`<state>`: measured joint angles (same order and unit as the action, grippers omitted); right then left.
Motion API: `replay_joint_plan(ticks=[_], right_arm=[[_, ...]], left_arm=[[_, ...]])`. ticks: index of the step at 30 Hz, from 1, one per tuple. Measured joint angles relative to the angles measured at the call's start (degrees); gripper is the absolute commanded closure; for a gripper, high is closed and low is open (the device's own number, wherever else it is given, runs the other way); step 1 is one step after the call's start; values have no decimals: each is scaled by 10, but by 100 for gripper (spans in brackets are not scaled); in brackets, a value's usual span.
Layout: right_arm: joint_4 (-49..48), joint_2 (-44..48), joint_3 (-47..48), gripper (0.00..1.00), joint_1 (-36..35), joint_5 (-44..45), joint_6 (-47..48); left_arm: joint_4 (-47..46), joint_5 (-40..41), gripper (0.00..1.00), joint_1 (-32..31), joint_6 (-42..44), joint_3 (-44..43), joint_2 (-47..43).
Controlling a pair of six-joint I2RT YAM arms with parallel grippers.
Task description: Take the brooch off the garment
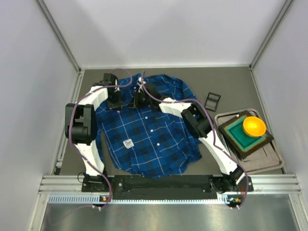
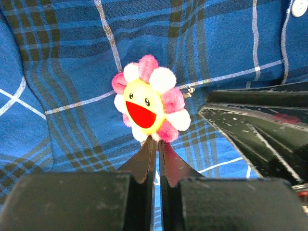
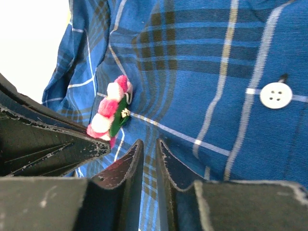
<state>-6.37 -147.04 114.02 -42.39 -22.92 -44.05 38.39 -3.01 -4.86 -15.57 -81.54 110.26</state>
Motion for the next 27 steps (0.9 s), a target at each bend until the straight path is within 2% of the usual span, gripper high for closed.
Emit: replay_joint_plan(ticks=[12, 27], right_arm=[[-52, -1, 5, 87, -12, 28, -10], [-69, -34, 41, 87, -12, 55, -48]], left_arm=[[4, -55, 100, 37, -22, -1, 0], [-8, -68, 100, 64, -50, 18, -5]])
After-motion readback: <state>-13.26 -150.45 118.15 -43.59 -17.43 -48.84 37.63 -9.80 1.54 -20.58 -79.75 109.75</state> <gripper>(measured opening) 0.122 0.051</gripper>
